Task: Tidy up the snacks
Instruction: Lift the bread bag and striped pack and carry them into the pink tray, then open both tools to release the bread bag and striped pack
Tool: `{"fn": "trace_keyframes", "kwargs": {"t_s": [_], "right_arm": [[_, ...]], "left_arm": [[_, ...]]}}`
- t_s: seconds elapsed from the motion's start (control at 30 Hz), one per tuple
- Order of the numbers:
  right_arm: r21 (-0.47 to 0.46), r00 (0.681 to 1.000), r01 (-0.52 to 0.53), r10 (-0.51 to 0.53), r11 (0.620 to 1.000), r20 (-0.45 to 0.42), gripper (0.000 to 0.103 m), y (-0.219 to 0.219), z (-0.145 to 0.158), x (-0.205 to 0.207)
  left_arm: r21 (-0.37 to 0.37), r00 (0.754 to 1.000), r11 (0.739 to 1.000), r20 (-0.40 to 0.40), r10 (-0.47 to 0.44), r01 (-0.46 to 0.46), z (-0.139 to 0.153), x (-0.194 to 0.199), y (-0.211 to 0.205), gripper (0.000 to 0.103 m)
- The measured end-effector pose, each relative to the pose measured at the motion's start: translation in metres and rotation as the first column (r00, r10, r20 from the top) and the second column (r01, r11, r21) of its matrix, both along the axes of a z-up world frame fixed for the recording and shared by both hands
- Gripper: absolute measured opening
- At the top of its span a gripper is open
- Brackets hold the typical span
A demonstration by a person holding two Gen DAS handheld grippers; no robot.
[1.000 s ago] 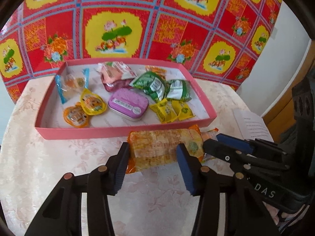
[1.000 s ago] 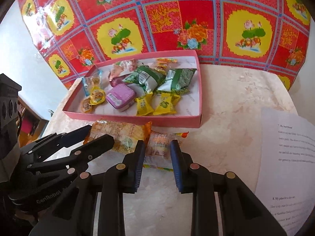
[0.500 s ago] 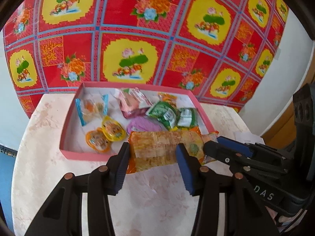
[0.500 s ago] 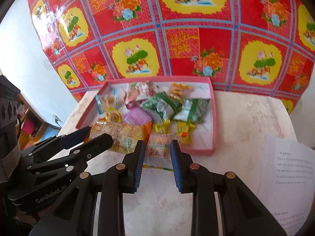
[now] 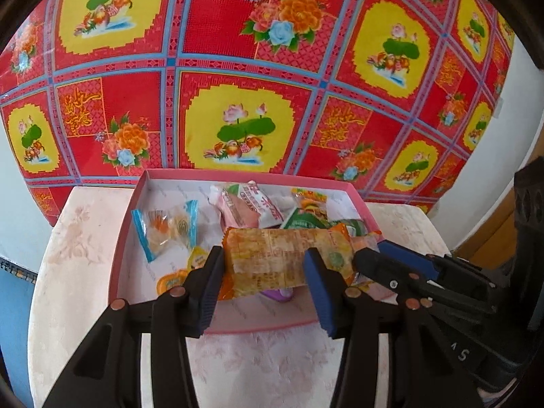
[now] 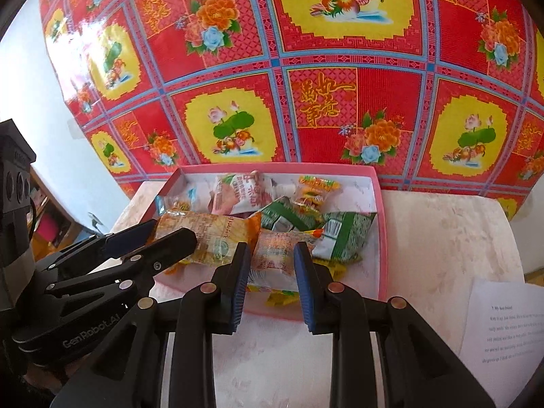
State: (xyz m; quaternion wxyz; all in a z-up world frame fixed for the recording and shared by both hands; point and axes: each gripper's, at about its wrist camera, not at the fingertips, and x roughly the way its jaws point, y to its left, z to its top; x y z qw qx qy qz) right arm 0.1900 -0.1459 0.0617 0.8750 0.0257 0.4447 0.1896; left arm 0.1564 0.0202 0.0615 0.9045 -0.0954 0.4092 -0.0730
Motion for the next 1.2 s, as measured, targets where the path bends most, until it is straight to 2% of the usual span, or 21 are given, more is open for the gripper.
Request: {"fn": "trace_keyframes", "kwargs": {"t_s": [0.3, 0.57, 0.73, 0.97, 1.2], "right_arm": [[-0.014, 1.000, 0.020, -0.020, 1.000, -0.020, 0.029, 0.003, -0.015, 0.020], [-0.010, 1.000, 0.020, -0.020, 1.000, -0.022, 0.031, 0.007, -0.015, 0.020], [-0.007, 0.999, 0.032, -0.033, 0.999, -0.021, 0.042, 0.006, -0.010, 0.017], [0.003, 0.999, 0.045, -0.045, 0.999, -0.017, 0.049, 0.003, -0.002, 0.004], [0.010, 0.999, 0.045, -0.045, 0.999, 0.010, 0.061, 0.001, 0.013, -0.018]], "left_arm": [[0.004, 1.000, 1.000, -0.025, 0.009, -0.009, -0.014, 0.023, 0.002, 0.050], [0.026, 0.999, 0.999, -0.026, 0.021, -0.020, -0.014, 0.025, 0.005, 0.050], [0.029, 0.999, 0.999, -0.037, 0.037, -0.035, -0.009, 0.021, 0.009, 0.051], [0.058, 0.996, 0.995, -0.029, 0.079, -0.077, 0.002, 0.007, 0.012, 0.056], [0.074, 0.993, 0.991, -0.024, 0.112, -0.110, 0.012, -0.013, 0.015, 0.060]]}}
